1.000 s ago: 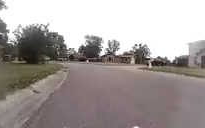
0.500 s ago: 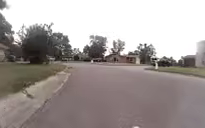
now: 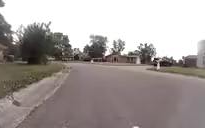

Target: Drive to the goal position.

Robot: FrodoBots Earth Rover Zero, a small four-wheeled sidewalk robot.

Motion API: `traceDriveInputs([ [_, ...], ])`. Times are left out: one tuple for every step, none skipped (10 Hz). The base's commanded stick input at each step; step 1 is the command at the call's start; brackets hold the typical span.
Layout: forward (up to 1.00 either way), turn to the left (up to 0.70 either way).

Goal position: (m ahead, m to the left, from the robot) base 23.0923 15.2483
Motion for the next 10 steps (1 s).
traceDriveInputs([
  [0.70, 0.00],
  [0.70, 0.02],
  [0.70, 0.10],
  [0.70, 0.19],
  [0.70, 0.27],
  [0.70, 0.29],
  [0.70, 0.00],
  [0.70, 0.00],
  [0.70, 0.00],
  [0.70, 0.00],
])
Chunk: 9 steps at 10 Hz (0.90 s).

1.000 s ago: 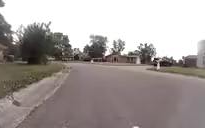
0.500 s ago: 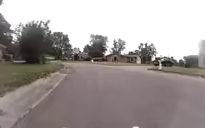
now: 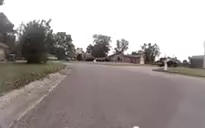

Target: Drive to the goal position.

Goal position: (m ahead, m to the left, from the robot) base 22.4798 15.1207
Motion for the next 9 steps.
traceDriveInputs([
  [0.70, 0.00],
  [0.70, 0.00],
  [0.70, 0.10],
  [0.70, 0.35],
  [0.70, 0.24],
  [0.70, 0.03],
  [0.70, 0.00],
  [0.70, 0.00],
  [0.70, 0.00],
])
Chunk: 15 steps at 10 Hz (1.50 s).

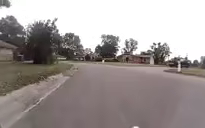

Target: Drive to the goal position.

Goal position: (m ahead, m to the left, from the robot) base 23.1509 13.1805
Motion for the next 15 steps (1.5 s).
traceDriveInputs([
  [0.70, 0.00],
  [0.70, 0.00],
  [0.70, 0.00],
  [0.70, 0.00],
  [0.70, 0.00],
  [0.70, 0.00],
  [0.70, 0.00],
  [0.70, 0.00],
  [0.70, 0.00],
  [0.70, 0.00],
  [0.70, 0.00],
  [0.70, 0.00],
  [0.70, 0.00],
  [0.70, 0.00],
  [0.70, 0.00],
])
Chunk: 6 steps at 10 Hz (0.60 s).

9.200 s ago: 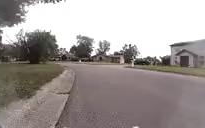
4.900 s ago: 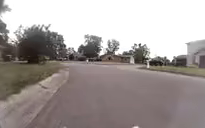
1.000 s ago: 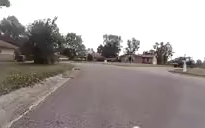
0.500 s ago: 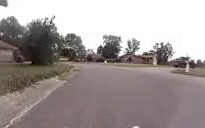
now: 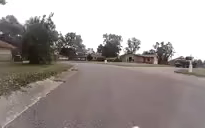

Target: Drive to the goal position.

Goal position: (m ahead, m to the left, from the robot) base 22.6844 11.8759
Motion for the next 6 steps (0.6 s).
traceDriveInputs([
  [0.70, 0.00],
  [0.70, 0.00],
  [0.70, 0.00],
  [0.70, 0.00],
  [0.70, 0.00],
  [0.70, 0.00],
])
